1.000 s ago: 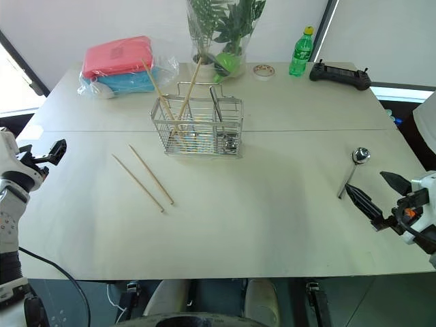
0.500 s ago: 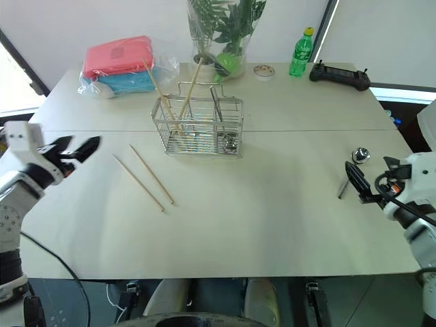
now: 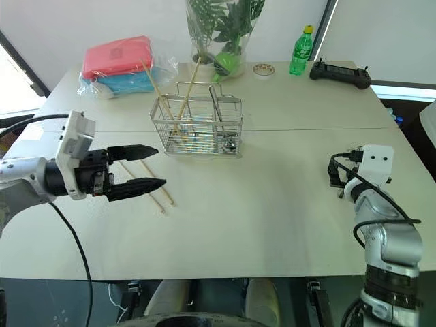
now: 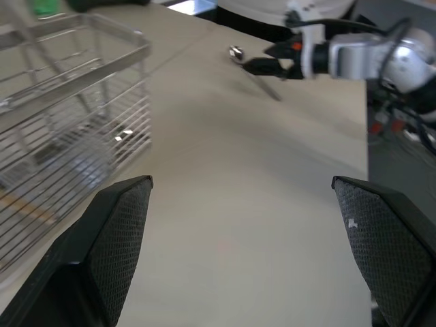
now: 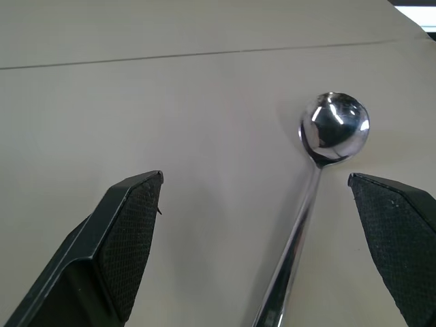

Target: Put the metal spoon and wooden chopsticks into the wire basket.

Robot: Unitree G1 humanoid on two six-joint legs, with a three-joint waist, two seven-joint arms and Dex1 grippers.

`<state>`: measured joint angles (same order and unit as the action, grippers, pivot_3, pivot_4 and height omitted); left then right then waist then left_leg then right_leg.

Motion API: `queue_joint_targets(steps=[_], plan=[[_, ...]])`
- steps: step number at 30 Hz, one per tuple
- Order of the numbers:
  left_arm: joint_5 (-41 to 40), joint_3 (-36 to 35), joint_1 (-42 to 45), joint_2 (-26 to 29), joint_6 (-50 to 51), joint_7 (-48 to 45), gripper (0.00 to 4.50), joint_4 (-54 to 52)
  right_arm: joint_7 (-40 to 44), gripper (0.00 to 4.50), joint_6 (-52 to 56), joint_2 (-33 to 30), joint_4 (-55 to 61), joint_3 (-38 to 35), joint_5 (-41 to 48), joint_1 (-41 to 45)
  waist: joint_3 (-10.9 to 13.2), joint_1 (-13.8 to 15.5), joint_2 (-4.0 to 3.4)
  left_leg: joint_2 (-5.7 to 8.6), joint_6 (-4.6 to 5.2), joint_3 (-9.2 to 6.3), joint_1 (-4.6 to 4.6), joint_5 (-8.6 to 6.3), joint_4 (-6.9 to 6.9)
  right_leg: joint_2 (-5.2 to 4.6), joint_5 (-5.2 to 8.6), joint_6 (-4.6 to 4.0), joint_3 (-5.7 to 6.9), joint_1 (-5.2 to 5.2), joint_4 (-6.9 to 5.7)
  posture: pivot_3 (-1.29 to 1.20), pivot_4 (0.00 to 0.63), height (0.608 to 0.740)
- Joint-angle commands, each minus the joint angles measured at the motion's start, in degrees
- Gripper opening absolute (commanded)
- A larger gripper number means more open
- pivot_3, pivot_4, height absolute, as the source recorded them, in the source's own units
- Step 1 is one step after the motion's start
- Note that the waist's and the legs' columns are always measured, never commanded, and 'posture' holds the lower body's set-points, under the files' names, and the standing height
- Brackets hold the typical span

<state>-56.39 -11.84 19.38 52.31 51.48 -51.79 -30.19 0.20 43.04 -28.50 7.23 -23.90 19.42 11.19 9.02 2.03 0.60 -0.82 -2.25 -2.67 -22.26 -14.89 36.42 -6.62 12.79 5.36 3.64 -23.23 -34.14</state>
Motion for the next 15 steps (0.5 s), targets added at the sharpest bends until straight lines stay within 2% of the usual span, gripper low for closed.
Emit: queue_joint_targets(steps=[1, 10, 13, 15], plan=[[3.14, 3.65, 4.44, 0.03, -3.57, -3.91, 4.45, 1.97, -0.21, 4.50, -4.78, -1.34, -7.40, -1.55, -2.42, 4.01, 0.01, -0.08, 0.01, 0.00, 0.00, 0.00, -0.02, 0.00, 0.01, 0.01, 0.00, 0.00, -0.01, -0.02, 0.00, 0.00, 0.150, 0.703], [8.00, 9.11, 7.58, -1.25, -7.06, -8.48, 4.45, 4.01, 0.61, 4.50, -10.45, 0.02, -19.32, -0.59, -4.09, 7.92, 0.01, -1.88, 0.00, -0.01, 0.02, -0.02, -0.01, 0.00, -0.23, 0.07, 0.04, 0.09, -0.06, -0.05, 0.00, 0.00, 0.150, 0.703], [8.55, 9.07, 8.25, -2.46, -7.39, -7.86, 4.50, 4.55, 1.56, 3.62, -11.26, 1.03, -20.36, -0.53, -3.36, 8.03, 0.02, -2.56, 0.01, -0.01, 0.03, -0.03, 0.02, 0.00, -0.22, 0.08, 0.04, 0.09, -0.07, -0.04, -0.03, 0.00, 0.150, 0.703], [8.78, 8.79, 8.72, -3.14, -7.33, -7.53, 4.50, 4.75, 2.06, 2.60, -11.50, 1.40, -20.40, -0.13, -3.41, 7.87, 0.02, -2.64, 0.01, -0.01, 0.03, -0.06, 0.06, 0.00, -0.18, 0.09, 0.04, 0.09, -0.08, 0.01, -0.06, 0.00, 0.150, 0.703]])
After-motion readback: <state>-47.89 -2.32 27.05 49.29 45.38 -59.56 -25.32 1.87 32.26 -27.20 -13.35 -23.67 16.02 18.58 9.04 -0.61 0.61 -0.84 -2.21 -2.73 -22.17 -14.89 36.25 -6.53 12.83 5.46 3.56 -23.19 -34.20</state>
